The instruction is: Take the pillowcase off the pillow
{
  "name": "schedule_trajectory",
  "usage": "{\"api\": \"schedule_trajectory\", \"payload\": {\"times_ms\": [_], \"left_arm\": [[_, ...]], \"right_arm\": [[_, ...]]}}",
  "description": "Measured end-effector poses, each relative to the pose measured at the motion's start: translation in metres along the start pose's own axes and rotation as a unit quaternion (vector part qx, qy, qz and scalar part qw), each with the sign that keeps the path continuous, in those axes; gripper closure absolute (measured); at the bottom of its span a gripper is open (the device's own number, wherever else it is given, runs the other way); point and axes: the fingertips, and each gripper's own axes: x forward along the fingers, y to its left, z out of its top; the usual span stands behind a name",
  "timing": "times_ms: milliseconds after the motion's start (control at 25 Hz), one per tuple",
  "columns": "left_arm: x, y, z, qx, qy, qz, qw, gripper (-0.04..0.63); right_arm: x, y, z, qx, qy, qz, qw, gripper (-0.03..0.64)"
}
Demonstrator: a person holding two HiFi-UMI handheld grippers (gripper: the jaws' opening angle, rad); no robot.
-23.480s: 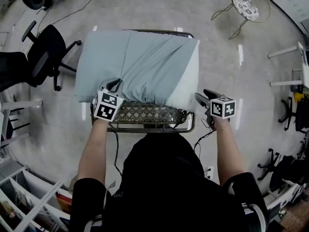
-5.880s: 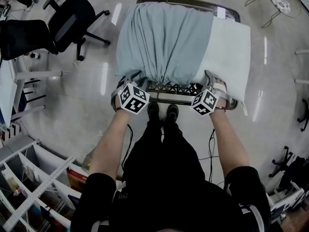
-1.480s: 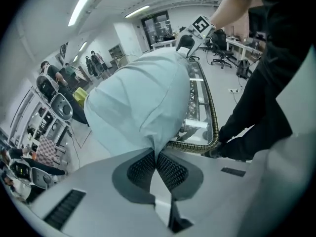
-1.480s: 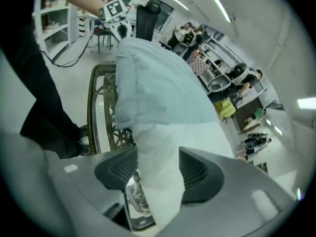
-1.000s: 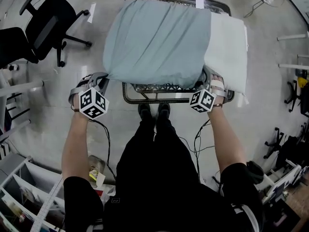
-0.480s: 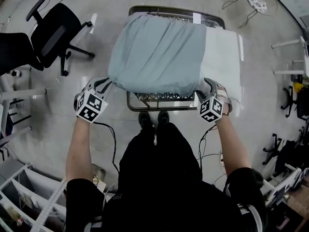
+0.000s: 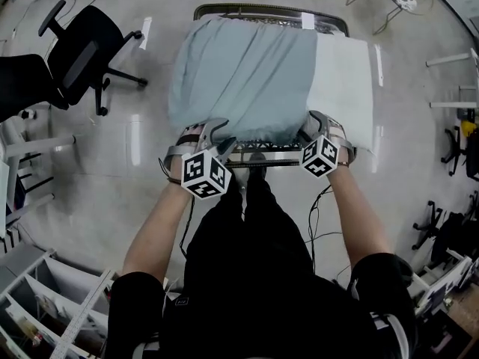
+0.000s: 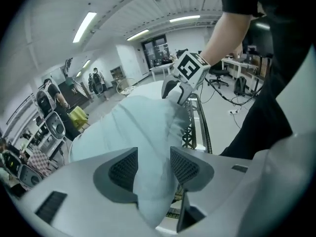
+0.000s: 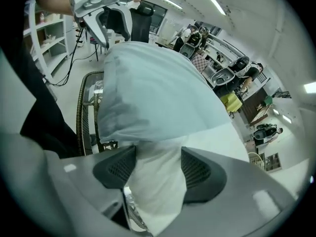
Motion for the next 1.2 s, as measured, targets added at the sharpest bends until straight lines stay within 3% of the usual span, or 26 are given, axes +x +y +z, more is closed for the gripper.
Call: {"api": "schedule_trajectory", "payload": {"times_ms": [160,480,720,960,1080,1200], "left_arm": [[0.024,-0.005,-0.005,0.004,0.031,0.001,0.9995,0.406],[0.017,-0.007,-0.024,0.059,0.068,-0.020,0.9957,0.578],[-0.010,0.014,-0.055,0.093,0.083,-0.025,0.9918,0.586],[-0.015,0.019,-0.057,0.020,0.057,-0.045,0.9971,0.584],[-0.021,0.024,-0.039,0.008,0.022,-0.029,0.9993,0.551],[-0.037,0.060,-0.019,-0.041,-0.024,-0.002,0.9989,0.551]], "right_arm": [[0.003,0.004,-0.003,0.011,-0.001,-0.009,1.000,0.335],[0.000,0.009,-0.009,-0.032,0.001,-0.011,0.999,0.434],[-0.007,0.015,-0.001,-0.046,-0.016,-0.007,0.999,0.484],[-0.013,0.025,0.005,-0.011,-0.018,0.005,1.000,0.486],[-0.024,0.022,0.008,0.001,-0.018,0.019,1.000,0.463],[-0.041,-0.001,0.014,0.021,-0.031,0.007,0.999,0.462]]}}
